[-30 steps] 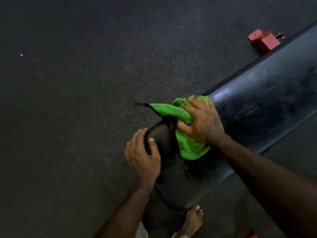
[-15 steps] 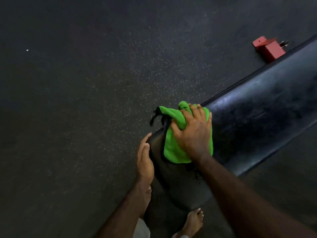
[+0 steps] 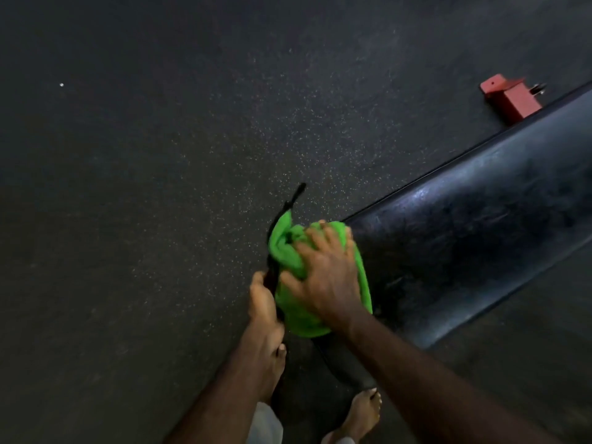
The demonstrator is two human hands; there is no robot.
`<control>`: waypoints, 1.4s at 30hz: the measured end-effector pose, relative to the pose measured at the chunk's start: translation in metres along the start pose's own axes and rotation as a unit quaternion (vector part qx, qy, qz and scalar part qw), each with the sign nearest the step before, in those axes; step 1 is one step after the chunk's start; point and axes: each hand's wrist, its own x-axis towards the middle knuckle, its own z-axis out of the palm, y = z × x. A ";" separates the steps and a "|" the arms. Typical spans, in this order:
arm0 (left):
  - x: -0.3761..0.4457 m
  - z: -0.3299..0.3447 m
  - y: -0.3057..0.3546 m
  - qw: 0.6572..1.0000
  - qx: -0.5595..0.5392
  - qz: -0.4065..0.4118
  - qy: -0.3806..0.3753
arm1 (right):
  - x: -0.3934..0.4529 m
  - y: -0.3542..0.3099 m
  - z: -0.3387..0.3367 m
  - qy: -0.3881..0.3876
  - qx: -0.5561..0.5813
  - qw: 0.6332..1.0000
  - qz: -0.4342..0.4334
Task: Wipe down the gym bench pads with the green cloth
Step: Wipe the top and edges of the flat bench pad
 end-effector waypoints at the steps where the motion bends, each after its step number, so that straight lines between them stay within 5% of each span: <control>1: 0.000 -0.001 0.001 1.000 -0.012 0.003 -0.006 | -0.003 0.003 -0.001 -0.026 -0.010 0.997 -0.078; 3: 0.001 -0.003 0.002 1.000 -0.026 0.008 -0.014 | 0.008 0.022 -0.008 -0.021 -0.039 0.986 -0.158; 4: 0.001 -0.003 0.001 1.000 -0.015 0.006 -0.007 | 0.016 0.030 -0.012 -0.003 -0.043 0.991 -0.130; 8: 0.000 -0.008 0.004 1.000 0.018 -0.001 -0.015 | 0.014 0.008 -0.007 0.065 0.005 0.990 0.122; 14: -0.004 -0.007 0.001 1.000 -0.015 0.010 -0.021 | -0.022 0.018 0.003 -0.019 -0.051 0.979 -0.195; 19: 0.000 -0.007 -0.003 0.998 0.044 0.035 -0.012 | -0.016 0.006 0.005 0.084 0.029 0.992 0.095; 21: -0.002 -0.005 -0.004 0.997 0.052 0.047 -0.010 | -0.037 -0.010 0.018 0.079 0.023 0.994 0.069; 25: -0.006 -0.011 -0.005 0.998 0.039 0.039 -0.008 | -0.069 0.013 0.022 0.016 -0.057 0.985 -0.165; 27: -0.010 -0.010 -0.002 0.996 0.056 0.063 0.008 | -0.068 0.024 0.018 0.035 -0.051 0.992 -0.106; 30: -0.012 -0.003 -0.001 0.990 0.086 0.111 0.010 | -0.082 0.004 0.023 0.089 0.022 0.991 0.097; 33: -0.007 -0.002 -0.003 0.981 0.129 0.146 0.001 | -0.114 -0.013 0.037 0.053 -0.019 0.998 0.008; 36: -0.011 0.008 -0.003 0.943 0.219 0.251 0.020 | -0.132 0.015 0.035 0.038 -0.046 0.996 -0.059; 40: -0.023 0.026 -0.013 0.829 0.377 0.413 0.008 | -0.140 0.025 0.030 0.145 0.068 0.958 0.239; 42: -0.020 0.031 -0.026 0.739 0.471 0.482 0.005 | -0.140 0.006 0.035 0.139 0.065 0.949 0.276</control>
